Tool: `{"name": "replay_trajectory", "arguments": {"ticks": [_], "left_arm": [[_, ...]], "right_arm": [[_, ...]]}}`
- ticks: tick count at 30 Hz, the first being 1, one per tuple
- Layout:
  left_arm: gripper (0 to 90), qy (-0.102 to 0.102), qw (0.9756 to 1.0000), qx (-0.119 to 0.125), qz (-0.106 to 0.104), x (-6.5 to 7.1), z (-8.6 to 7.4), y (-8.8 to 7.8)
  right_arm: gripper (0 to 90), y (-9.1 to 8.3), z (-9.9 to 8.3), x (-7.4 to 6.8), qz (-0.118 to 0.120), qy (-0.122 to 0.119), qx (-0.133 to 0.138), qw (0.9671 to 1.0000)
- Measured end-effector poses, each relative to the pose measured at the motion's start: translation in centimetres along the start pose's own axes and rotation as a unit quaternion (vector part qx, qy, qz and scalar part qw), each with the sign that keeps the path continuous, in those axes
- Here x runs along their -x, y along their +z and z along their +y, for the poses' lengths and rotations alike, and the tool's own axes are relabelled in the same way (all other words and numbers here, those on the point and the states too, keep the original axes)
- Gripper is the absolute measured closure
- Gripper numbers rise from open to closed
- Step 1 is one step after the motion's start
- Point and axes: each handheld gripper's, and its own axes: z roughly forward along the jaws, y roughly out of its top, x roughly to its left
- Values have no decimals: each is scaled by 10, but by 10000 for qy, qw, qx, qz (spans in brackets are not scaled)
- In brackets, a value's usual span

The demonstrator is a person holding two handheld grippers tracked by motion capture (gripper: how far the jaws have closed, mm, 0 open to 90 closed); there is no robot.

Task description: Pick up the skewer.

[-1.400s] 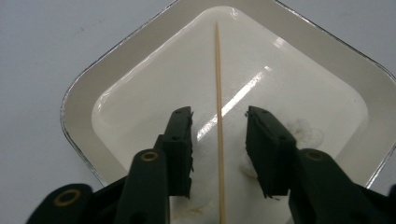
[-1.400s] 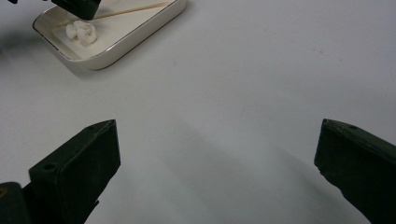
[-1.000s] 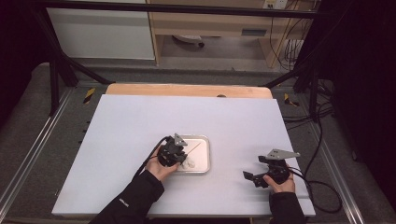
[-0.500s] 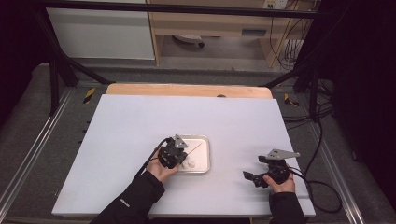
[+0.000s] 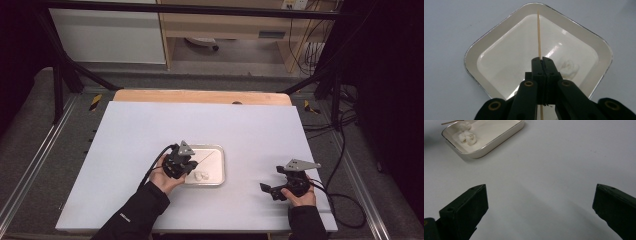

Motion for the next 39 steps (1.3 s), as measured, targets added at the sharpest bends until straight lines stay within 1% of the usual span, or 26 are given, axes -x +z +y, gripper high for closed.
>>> {"name": "replay_trajectory", "arguments": {"ticks": [9,11,13,14,15,16,18,19,20,21,22,24,26,27,28,29,30,31,32,33,34,35,36,37,38,39], "left_arm": [[891,132,9997,-140,-145,-1,-1,-24],[891,155,9996,-169,-175,0,-1,-28],[891,178,9995,-192,-202,1,0,-30],[891,199,9993,-221,-208,1,0,-31],[891,218,9992,-238,-225,2,1,-32],[891,218,9992,-248,-243,3,1,-32],[891,260,9989,-302,-266,4,3,-33],[891,267,9987,-319,-280,5,4,-33],[891,302,9985,-347,-294,6,5,-34],[891,313,9984,-361,-308,8,7,-34],[891,333,9982,-372,-320,10,8,-34],[891,407,9977,-416,-359,14,12,-33],[891,506,9969,-457,-394,19,15,-33],[891,554,9965,-472,-415,21,17,-32],[891,595,9961,-492,-432,25,19,-32],[891,640,9956,-521,-450,26,21,-31],[891,673,9952,-540,-466,29,22,-31],[891,698,9948,-560,-486,31,24,-30],[891,727,9944,-577,-503,33,26,-29],[891,751,9940,-591,-531,36,28,-28],[891,779,9936,-614,-548,38,30,-27],[891,808,9930,-644,-563,41,32,-25],[891,850,9923,-688,-584,43,35,-24],[891,878,9918,-707,-604,45,37,-23],[891,907,9912,-735,-630,48,40,-22],[891,940,9907,-750,-642,51,43,-22]], "right_arm": [[6,1,12,-12,-212,-397,91,9989],[6,2,17,-18,-288,-603,7,9978],[7,3,19,-19,-287,-672,2,9973],[8,3,20,-21,-291,-753,-12,9967],[8,4,24,-28,-345,-960,-51,9948],[8,4,24,-28,-345,-960,-51,9948],[9,4,27,-36,-364,-1271,-116,9912],[9,4,27,-36,-364,-1271,-116,9912],[12,3,28,-39,-393,-1397,-162,9893],[14,3,29,-46,-432,-1650,-219,9851],[14,3,29,-46,-432,-1650,-219,9851],[20,3,33,-55,-464,-1969,-348,9787],[25,4,35,-60,-463,-2133,-405,9751],[25,4,35,-60,-463,-2133,-405,9751],[26,4,37,-63,-455,-2235,-411,9728],[34,4,39,-69,-460,-2443,-434,9676],[34,4,39,-69,-460,-2443,-434,9676],[43,5,41,-75,-503,-2657,-474,9616],[43,5,41,-75,-503,-2657,-474,9616],[52,5,44,-81,-522,-2873,-498,9551],[52,5,44,-81,-522,-2873,-498,9551],[64,6,47,-85,-560,-3044,-526,9494],[64,6,47,-85,-560,-3044,-526,9494],[75,6,49,-90,-591,-3235,-562,9427],[75,6,49,-90,-591,-3235,-562,9427],[81,7,50,-91,-597,-3315,-569,9398]]}}
